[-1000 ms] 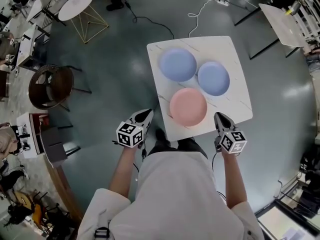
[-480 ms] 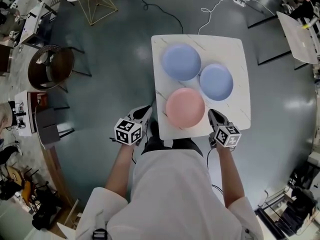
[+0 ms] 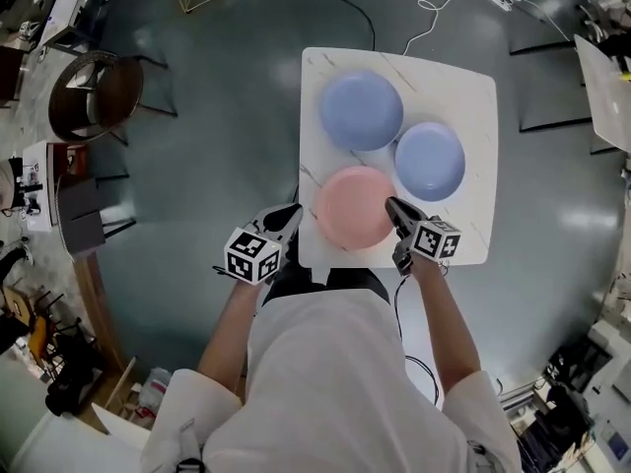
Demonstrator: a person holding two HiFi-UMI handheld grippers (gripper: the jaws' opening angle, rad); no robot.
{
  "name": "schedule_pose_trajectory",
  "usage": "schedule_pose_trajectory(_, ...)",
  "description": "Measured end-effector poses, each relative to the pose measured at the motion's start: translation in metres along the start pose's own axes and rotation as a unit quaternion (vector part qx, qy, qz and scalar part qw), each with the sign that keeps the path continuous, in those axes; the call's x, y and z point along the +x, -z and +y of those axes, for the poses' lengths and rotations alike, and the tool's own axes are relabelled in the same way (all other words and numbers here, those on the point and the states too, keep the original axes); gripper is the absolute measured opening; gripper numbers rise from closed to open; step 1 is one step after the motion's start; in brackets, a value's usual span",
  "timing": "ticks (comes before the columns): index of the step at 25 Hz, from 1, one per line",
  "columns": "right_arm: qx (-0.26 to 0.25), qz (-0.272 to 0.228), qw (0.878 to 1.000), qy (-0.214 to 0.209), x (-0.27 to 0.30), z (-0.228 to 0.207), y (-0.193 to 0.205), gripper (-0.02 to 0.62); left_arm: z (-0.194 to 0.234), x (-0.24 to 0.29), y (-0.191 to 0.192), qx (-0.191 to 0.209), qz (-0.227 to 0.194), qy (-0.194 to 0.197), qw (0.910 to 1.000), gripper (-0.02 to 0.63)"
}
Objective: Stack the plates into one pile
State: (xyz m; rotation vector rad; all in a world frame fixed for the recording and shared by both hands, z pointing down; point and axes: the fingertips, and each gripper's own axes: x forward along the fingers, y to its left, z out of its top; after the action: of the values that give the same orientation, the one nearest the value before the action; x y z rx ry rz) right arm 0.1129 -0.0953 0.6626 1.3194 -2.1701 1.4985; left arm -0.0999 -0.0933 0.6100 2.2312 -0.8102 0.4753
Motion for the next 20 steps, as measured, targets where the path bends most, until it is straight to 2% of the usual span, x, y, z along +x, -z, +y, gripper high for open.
schedule_pose_trajectory(3,0.061,0.009,0.998,-0.031,0.023,-0.005,-0.002,0.031,-0.002,0.008,0.005,-0.006,0.005,0.001,1.0,0.014)
schedule_pose_trajectory(8,0.081,0.012,0.997,-0.016,0.049,-0.023,-0.016,0.031,-0.002,0.018,0.007,-0.013,0.011,-0.003,0.9999,0.012)
schedule_pose_trajectory(13,0.165,0.003,0.986,-0.019,0.078,-0.043,-0.03,0.033,0.005,0.028,0.008,-0.016,0.019,-0.006,0.9997,0.014)
schedule_pose_trajectory(17,0.193,0.014,0.981,-0.012,0.097,-0.061,-0.043,0.118,0.005,0.033,0.008,-0.028,0.018,-0.012,0.9994,0.014)
schedule_pose_trajectory(20,0.237,0.011,0.971,0.012,0.112,-0.08,-0.052,0.127,0.008,0.035,0.012,-0.037,0.019,-0.017,0.999,0.013)
